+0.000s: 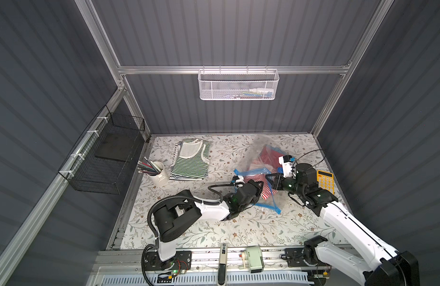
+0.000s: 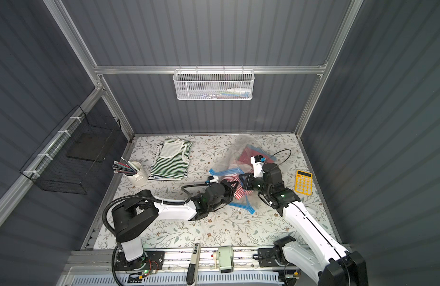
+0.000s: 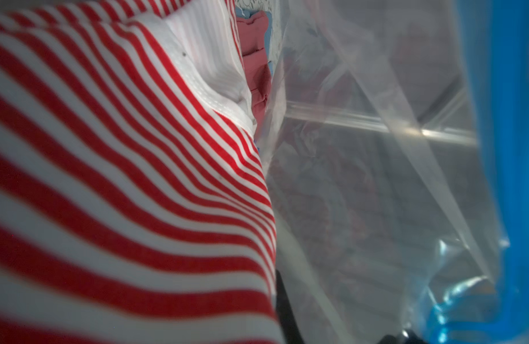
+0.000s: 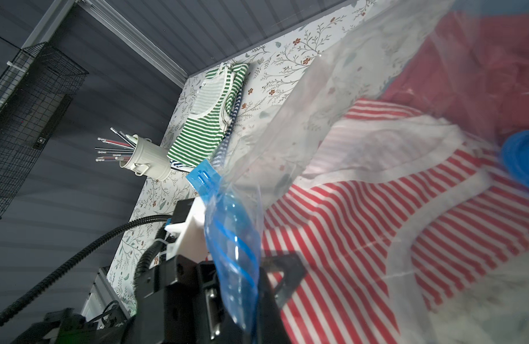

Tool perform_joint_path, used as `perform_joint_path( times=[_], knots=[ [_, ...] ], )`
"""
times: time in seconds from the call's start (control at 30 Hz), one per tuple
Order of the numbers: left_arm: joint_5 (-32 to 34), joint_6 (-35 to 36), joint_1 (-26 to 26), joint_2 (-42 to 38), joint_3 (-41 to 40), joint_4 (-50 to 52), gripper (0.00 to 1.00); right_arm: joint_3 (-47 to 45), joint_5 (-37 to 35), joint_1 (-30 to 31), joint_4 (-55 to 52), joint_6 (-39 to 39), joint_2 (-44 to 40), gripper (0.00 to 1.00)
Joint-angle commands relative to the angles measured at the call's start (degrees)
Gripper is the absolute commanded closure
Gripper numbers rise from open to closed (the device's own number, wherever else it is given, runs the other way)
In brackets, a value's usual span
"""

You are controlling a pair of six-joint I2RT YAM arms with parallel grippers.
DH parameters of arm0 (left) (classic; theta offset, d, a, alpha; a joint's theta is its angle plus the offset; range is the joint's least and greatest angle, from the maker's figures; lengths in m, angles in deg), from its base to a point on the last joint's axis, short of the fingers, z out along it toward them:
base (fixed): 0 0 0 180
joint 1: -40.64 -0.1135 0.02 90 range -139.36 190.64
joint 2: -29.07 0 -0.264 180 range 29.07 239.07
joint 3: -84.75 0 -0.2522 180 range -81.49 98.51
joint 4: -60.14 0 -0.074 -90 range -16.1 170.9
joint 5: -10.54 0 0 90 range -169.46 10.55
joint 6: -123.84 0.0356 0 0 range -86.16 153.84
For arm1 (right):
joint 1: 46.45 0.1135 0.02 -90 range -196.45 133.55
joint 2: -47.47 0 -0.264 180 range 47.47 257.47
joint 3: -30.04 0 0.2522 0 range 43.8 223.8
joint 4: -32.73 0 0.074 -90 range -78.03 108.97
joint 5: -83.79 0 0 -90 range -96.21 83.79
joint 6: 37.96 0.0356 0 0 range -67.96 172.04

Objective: Take the tank top out of the vacuum bag
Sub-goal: Take out the tank top from the vacuum bag.

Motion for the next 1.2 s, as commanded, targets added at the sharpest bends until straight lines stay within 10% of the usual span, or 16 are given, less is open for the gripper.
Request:
perform_joint_path(
  times=[0.0,0.57,1.17],
  knots=[
    [-0.4,2.8,0.2,-5.0,0.3,5.8,1.00,2.4,-0.1,0.2,-0.1,-0.8,0.7,1.00],
    [5.6,0.6,1.2,-21.6,6.7,31.8,1.00,4.9,-0.7,0.1,-2.5,-0.6,0.9,1.00],
    [10.6,19.0,1.1,-32.6,17.4,44.1,1.00,7.1,-5.8,0.2,-8.4,1.3,1.6,1.00]
  ],
)
